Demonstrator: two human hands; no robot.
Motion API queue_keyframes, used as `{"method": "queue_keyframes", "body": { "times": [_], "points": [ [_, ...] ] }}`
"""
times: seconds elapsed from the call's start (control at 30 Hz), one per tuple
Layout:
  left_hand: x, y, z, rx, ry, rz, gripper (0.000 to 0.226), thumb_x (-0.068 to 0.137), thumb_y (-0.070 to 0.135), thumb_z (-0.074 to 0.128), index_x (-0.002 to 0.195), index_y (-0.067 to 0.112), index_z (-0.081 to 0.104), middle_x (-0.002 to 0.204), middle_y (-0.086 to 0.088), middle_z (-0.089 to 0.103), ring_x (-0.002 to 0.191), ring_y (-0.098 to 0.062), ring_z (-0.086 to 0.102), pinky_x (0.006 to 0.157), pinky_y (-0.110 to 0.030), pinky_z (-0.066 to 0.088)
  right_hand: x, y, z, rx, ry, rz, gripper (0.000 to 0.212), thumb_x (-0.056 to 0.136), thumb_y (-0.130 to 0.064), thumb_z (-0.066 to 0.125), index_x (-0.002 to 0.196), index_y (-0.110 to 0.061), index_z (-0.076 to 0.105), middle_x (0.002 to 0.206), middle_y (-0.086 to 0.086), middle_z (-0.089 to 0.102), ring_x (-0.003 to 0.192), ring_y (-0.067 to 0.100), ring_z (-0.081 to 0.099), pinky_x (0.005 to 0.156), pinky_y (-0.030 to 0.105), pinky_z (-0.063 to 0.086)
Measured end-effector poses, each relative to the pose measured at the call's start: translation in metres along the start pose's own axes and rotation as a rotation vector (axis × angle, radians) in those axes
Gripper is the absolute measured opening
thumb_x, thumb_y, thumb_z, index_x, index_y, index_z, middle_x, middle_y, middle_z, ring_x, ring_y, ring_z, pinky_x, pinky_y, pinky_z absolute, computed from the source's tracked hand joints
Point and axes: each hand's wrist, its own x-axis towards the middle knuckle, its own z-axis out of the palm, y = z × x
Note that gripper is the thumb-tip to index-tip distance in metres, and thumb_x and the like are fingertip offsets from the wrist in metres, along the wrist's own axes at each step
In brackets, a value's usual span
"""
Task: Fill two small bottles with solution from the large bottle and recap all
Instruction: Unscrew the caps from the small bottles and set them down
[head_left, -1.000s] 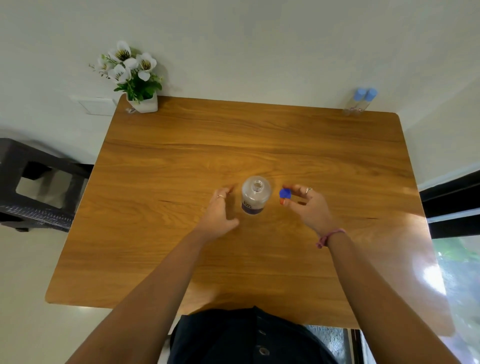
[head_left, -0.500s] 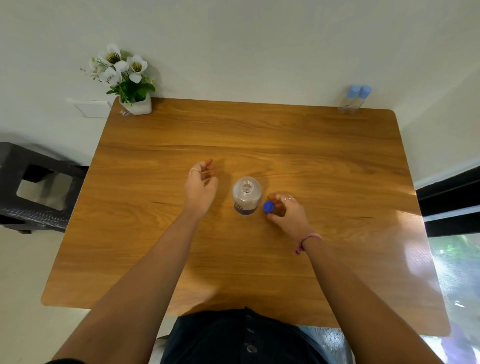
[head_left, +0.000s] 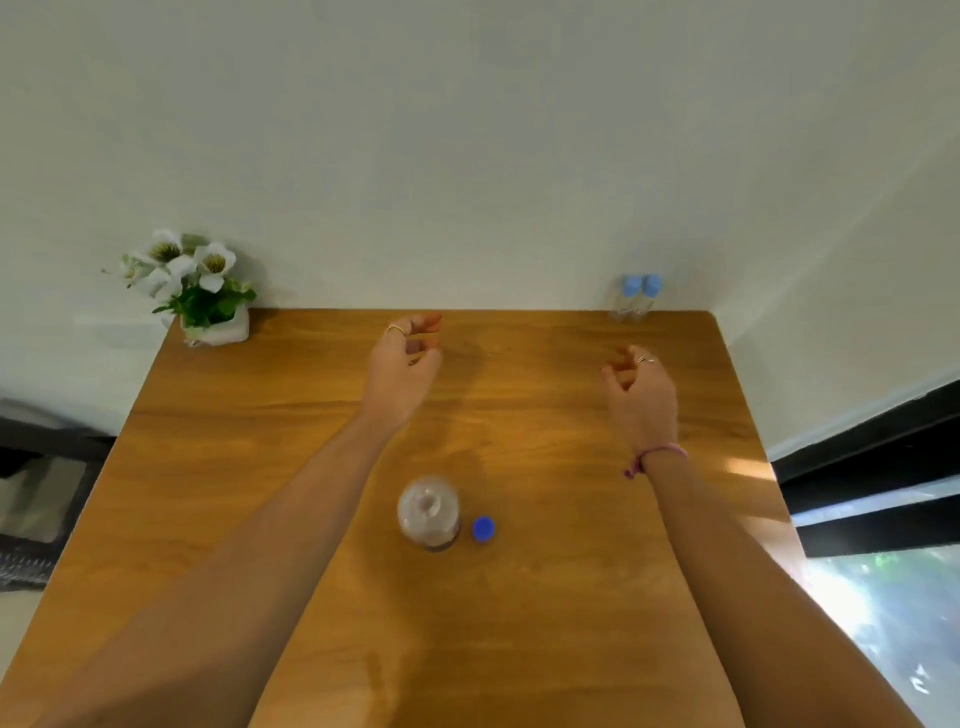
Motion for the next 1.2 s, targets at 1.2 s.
{"method": "queue_keyframes", "body": {
  "times": [1.2],
  "points": [
    [0.03,0.045,0.041,0.462,-0.262,0.164,0.057,0.085,0.034,0.068,0.136,0.017,0.048,0.131,0.003,0.053,0.12,-0.01,0.05,0.1,-0.027,0.043,0.084,-0.075,0.004,0.466,-0.362,0.181,0.033,0.075,-0.022,0.076,0.103,-0.009,0.064,0.086,0.006,0.071,0.069,0.012,0.067,0.067,0.026,0.057]
  ]
}}
